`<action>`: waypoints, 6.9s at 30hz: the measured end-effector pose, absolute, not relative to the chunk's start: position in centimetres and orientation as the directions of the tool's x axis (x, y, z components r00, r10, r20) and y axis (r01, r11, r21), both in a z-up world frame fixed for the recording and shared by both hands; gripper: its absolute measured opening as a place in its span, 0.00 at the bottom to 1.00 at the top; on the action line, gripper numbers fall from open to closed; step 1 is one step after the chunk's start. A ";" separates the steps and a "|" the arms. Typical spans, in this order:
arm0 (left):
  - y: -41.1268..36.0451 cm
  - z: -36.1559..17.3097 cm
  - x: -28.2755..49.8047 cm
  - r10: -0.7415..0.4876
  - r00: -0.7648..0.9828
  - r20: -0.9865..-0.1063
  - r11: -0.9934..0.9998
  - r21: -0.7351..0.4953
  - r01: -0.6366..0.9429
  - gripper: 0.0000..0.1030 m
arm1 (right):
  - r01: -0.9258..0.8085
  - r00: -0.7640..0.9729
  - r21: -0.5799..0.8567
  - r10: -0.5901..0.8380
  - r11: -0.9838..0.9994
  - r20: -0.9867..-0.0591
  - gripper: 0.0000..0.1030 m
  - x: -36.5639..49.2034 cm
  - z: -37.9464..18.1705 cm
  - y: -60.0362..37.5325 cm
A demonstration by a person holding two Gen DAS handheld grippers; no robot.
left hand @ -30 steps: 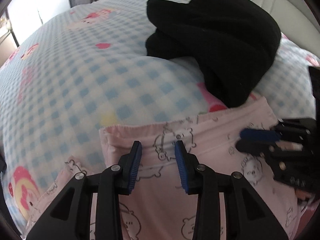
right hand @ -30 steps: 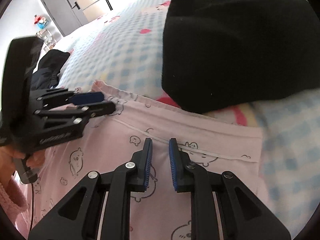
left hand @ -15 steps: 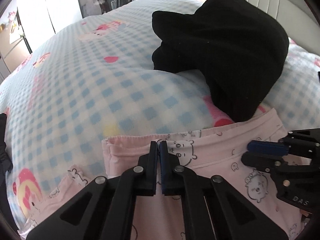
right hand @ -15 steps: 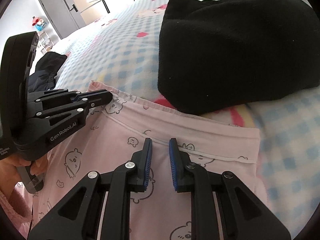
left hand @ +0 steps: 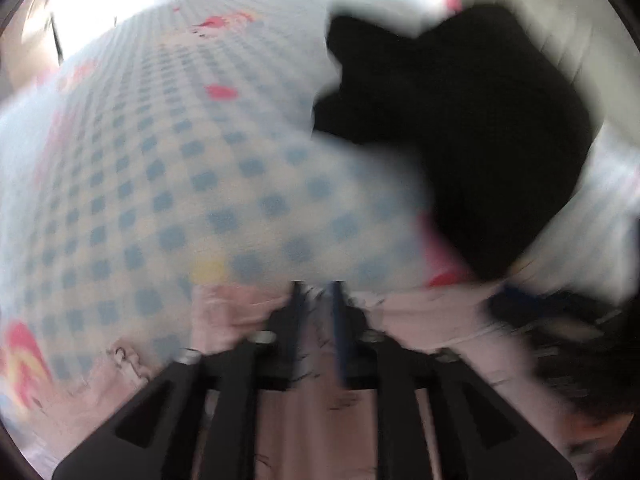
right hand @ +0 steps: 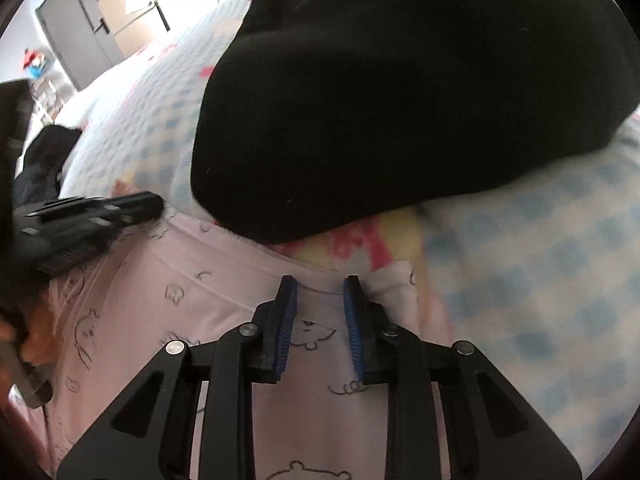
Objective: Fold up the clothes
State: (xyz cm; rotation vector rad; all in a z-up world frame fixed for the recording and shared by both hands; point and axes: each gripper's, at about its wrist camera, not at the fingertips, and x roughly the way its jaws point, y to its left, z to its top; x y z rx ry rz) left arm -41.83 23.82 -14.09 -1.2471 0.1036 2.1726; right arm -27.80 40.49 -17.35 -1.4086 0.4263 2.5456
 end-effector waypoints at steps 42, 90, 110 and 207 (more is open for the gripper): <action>10.3 -15.9 -44.7 0.204 -0.425 -0.882 -0.930 -0.039 -0.365 0.37 | 0.041 -0.502 0.203 -0.196 -0.978 -0.842 0.32 -29.4 -11.0 28.8; 1.8 -11.3 -44.5 0.380 -0.539 -0.752 -0.919 -0.239 -0.314 0.50 | -0.135 -0.572 0.109 -0.012 -0.985 -0.820 0.40 -32.2 -14.0 28.8; -12.2 -16.9 -39.4 0.234 -0.506 -0.830 -0.971 -0.221 -0.088 0.06 | 0.146 -0.438 0.061 -0.120 -0.987 -0.891 0.49 -41.3 -15.4 19.4; 1.8 -15.6 -11.7 0.208 -0.471 -0.857 -0.970 -0.119 -0.212 0.45 | -0.191 -0.610 0.121 0.021 -0.974 -0.792 0.48 -6.4 -12.7 22.0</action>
